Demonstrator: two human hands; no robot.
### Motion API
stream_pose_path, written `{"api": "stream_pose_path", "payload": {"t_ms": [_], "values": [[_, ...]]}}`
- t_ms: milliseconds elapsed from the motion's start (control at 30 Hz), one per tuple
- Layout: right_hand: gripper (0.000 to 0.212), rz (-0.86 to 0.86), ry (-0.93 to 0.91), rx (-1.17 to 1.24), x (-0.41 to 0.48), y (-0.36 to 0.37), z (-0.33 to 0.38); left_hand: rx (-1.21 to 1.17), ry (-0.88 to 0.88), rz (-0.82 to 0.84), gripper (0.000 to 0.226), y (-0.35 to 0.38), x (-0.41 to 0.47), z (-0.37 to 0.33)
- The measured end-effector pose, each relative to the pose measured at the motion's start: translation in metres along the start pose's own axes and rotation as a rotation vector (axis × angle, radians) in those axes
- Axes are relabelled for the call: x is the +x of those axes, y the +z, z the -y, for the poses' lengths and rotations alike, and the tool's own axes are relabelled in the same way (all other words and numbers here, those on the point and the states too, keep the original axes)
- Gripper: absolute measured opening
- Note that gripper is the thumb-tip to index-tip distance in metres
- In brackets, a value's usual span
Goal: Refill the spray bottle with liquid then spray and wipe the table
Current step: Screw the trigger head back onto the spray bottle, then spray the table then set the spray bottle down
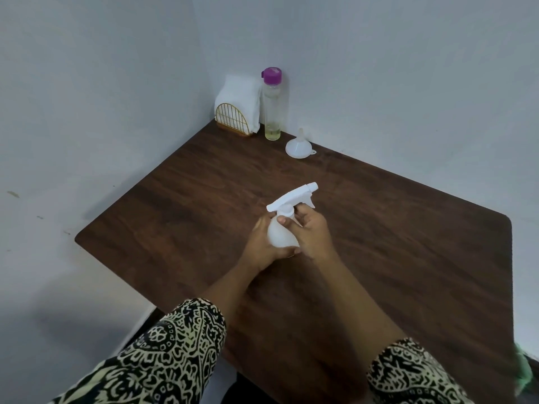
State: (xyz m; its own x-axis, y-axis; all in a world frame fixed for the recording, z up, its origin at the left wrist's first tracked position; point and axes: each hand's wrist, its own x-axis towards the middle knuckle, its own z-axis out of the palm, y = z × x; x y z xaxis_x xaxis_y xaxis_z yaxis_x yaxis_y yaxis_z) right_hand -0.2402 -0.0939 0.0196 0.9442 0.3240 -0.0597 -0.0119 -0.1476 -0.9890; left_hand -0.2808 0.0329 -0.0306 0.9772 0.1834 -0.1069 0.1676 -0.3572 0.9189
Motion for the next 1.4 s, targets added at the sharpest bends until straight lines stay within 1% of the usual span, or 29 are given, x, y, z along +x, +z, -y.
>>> {"api": "stream_pose_path", "payload": {"t_ms": [33,133,200,233,267,333,400,433,500,567,667,733,767,833,867,900,933,967,1000,1033,1100,1167,1233,1267,1333,1400], "values": [[0.010,-0.101,-0.026,-0.038,-0.005,0.007,0.001,0.001,0.016,-0.013,0.085,0.001,0.000,0.000],[0.020,-0.347,-0.096,-0.147,-0.013,0.027,0.003,0.009,0.049,-0.040,0.069,0.001,-0.002,-0.007],[0.026,-0.441,-0.124,-0.164,-0.014,0.034,0.001,0.015,0.059,-0.059,0.063,0.003,-0.005,-0.012],[0.026,-0.470,-0.134,-0.169,-0.013,0.037,-0.001,0.001,0.049,-0.084,0.060,0.005,-0.007,-0.015],[0.023,-0.491,-0.139,-0.172,-0.013,0.040,-0.001,-0.042,0.035,-0.117,0.060,0.008,-0.009,-0.019],[0.024,-0.533,-0.137,-0.167,-0.012,0.044,0.000,-0.138,0.006,-0.189,0.076,0.015,-0.012,-0.025],[0.024,-0.556,-0.133,-0.155,-0.014,0.047,0.003,-0.130,-0.050,-0.262,0.091,0.021,-0.014,-0.028],[0.025,-0.557,-0.126,-0.164,-0.014,0.047,0.004,-0.142,-0.090,-0.290,0.094,0.023,-0.015,-0.029],[0.028,-0.536,-0.104,-0.194,-0.017,0.048,0.006,-0.156,-0.100,-0.346,0.090,0.027,-0.021,-0.033],[0.029,-0.481,-0.103,-0.220,-0.020,0.044,0.009,0.006,-0.065,-0.398,0.081,0.033,-0.027,-0.034],[0.019,-0.313,-0.074,-0.193,-0.024,0.033,0.017,0.161,-0.104,-0.410,0.084,0.040,-0.033,-0.036],[0.020,-0.222,-0.033,-0.154,-0.025,0.025,0.022,0.226,-0.076,-0.343,0.082,0.039,-0.039,-0.033],[0.027,-0.196,-0.011,-0.140,-0.026,0.023,0.024,0.197,-0.067,-0.266,0.085,0.038,-0.045,-0.028],[0.046,-0.193,0.050,-0.123,-0.025,0.023,0.026,0.034,-0.087,-0.093,0.102,0.033,-0.059,-0.016],[0.052,-0.218,0.079,-0.119,-0.025,0.024,0.027,-0.065,-0.087,-0.029,0.103,0.029,-0.066,-0.011],[0.054,-0.255,0.098,-0.118,-0.023,0.024,0.027,-0.147,-0.079,0.012,0.097,0.024,-0.073,-0.009],[0.052,-0.297,0.111,-0.119,-0.023,0.023,0.028,-0.185,-0.066,0.033,0.088,0.019,-0.078,-0.006],[0.046,-0.326,0.114,-0.123,-0.023,0.020,0.029,-0.151,-0.054,0.041,0.077,0.013,-0.082,-0.005],[0.039,-0.334,0.110,-0.141,-0.023,0.016,0.030,-0.064,-0.035,0.041,0.067,0.005,-0.085,-0.003],[0.033,-0.325,0.098,-0.168,-0.026,0.011,0.031,0.081,-0.024,0.014,0.061,-0.004,-0.087,0.000],[0.026,-0.298,0.086,-0.204,-0.035,0.000,0.030,0.429,-0.063,-0.084,0.059,-0.024,-0.091,0.013],[0.023,-0.286,0.091,-0.186,-0.048,-0.013,0.029,0.636,-0.191,-0.108,0.064,-0.039,-0.092,0.026],[0.024,-0.241,0.102,-0.167,-0.063,-0.024,0.029,0.709,-0.305,-0.089,0.068,-0.047,-0.094,0.034],[0.025,-0.210,0.116,-0.164,-0.070,-0.028,0.030,0.726,-0.327,-0.091,0.069,-0.049,-0.094,0.039],[0.025,-0.149,0.162,-0.143,-0.084,-0.033,0.031,0.756,-0.317,-0.099,0.070,-0.050,-0.098,0.045],[0.019,-0.062,0.229,-0.113,-0.100,-0.037,0.034,0.783,-0.284,-0.115,0.071,-0.049,-0.102,0.050]]}}
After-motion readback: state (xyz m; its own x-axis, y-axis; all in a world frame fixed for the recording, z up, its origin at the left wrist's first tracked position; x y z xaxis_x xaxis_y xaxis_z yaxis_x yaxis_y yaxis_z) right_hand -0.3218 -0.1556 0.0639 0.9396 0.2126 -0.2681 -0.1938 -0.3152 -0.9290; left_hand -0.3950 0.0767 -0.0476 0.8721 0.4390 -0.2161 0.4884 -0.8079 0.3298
